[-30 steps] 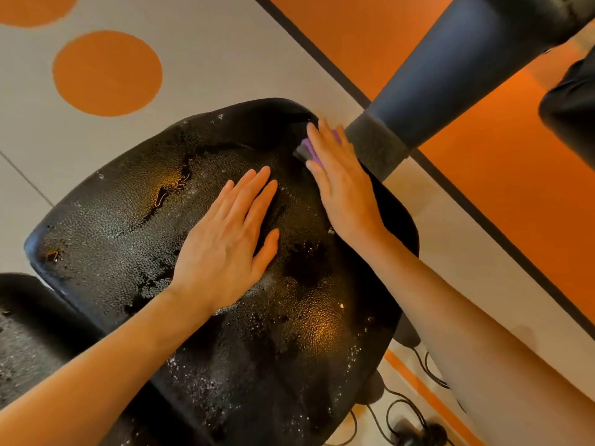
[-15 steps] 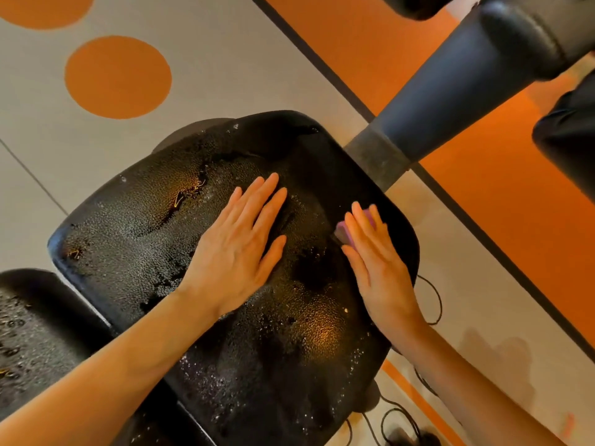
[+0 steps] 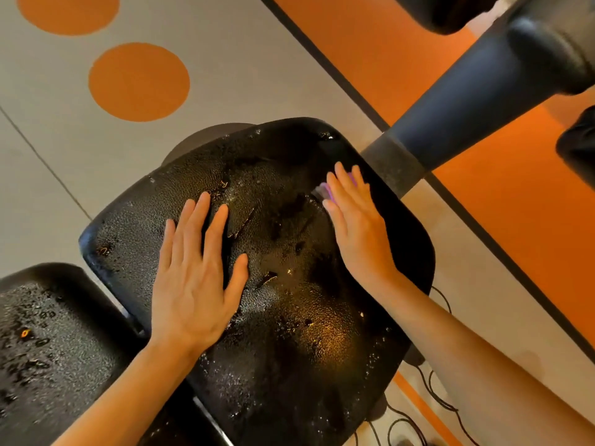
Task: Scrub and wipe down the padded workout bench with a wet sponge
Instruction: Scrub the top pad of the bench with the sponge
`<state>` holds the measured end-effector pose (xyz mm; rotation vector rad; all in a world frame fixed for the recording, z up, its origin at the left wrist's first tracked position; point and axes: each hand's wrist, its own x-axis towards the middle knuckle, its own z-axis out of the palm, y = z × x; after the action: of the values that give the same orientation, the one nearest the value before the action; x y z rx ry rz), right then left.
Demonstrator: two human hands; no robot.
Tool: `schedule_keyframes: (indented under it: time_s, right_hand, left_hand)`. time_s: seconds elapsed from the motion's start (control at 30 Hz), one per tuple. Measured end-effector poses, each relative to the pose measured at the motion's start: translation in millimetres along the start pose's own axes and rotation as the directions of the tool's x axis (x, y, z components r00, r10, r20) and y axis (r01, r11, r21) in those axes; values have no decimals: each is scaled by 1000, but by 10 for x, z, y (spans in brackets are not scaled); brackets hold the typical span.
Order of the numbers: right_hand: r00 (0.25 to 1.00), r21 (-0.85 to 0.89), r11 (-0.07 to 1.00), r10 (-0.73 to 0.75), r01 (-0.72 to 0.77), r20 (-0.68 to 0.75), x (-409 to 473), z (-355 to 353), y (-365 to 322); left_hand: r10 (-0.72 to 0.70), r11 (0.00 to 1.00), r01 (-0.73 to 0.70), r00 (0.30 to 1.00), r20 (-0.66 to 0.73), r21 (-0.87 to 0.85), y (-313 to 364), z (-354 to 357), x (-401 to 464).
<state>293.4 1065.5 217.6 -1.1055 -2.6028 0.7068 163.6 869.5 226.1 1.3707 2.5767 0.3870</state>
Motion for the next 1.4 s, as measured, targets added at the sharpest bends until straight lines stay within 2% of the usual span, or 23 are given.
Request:
schedule_keyframes:
  time_s: [0.07, 0.13, 0.2, 0.3, 0.37, 0.5, 0.6, 0.67, 0.77, 0.87, 0.93, 1.0, 1.07, 1.17, 1.27, 1.4]
  right_hand:
    - [1000, -32, 999, -4, 4, 6, 496, 96, -136]
    - [997, -19, 998, -66, 66, 33, 571, 106, -110]
    - [994, -12, 995, -98, 99, 50, 176, -15, 76]
    - [997, -39, 999, -35, 37, 68, -306, -176, 221]
    - [1000, -34, 999, -11, 10, -9, 171, -48, 125]
    - [999, 17, 999, 30, -29, -14, 1200, 145, -118]
    - [1000, 41, 999, -22, 22, 10, 737, 31, 103]
    - [1000, 54, 998, 26, -26, -11, 277, -73, 176]
    - [994, 0, 997, 77, -77, -72, 657, 65, 89]
    - [998, 2, 999, 44, -44, -45, 1263, 196, -114]
    - [1000, 11, 1000, -15, 15, 12, 1117, 138, -44]
    - [997, 15, 998, -64, 64, 40, 575, -9, 102]
    - [997, -4, 999, -40, 41, 69, 161, -89, 157]
    - [1000, -26, 999, -24, 24, -6, 690, 113, -71]
    - [999, -10, 999, -42, 43, 33, 1202, 261, -324]
    - [988, 19, 991, -132, 131, 84, 357, 68, -66]
  left_hand:
    - [1, 1000, -1, 1000, -13, 4, -11, 18, 2]
    - [6, 1000, -6, 1000, -21, 6, -11, 22, 8]
    - [5, 1000, -5, 1000, -23, 1, -7, 21, 17]
    - [-7, 1000, 7, 1000, -17, -2, -1, 4, 8]
    - [-11, 1000, 11, 1000, -10, -2, 10, -1, 11]
    - [-13, 1000, 13, 1000, -4, 2, 14, 5, 11]
    - [-12, 1000, 12, 1000, 3, 14, 16, -4, 32]
    - [-22, 1000, 22, 1000, 9, 2, 13, -23, 20]
    - [-20, 1000, 20, 1000, 22, -1, 18, -33, 25]
    - [-23, 1000, 23, 1000, 20, 9, 16, -20, 18]
    - [-19, 1000, 18, 1000, 15, 11, 25, -21, 27]
    - [-15, 1000, 15, 1000, 9, 3, 23, -23, 34]
    - [-22, 1000, 22, 1000, 7, -7, 29, -33, 29]
    - [-22, 1000, 22, 1000, 12, -3, 41, -30, 34]
    - [-22, 1000, 22, 1000, 2, 3, 27, -18, 22]
    - [-17, 1000, 17, 1000, 4, 1, 25, -19, 26]
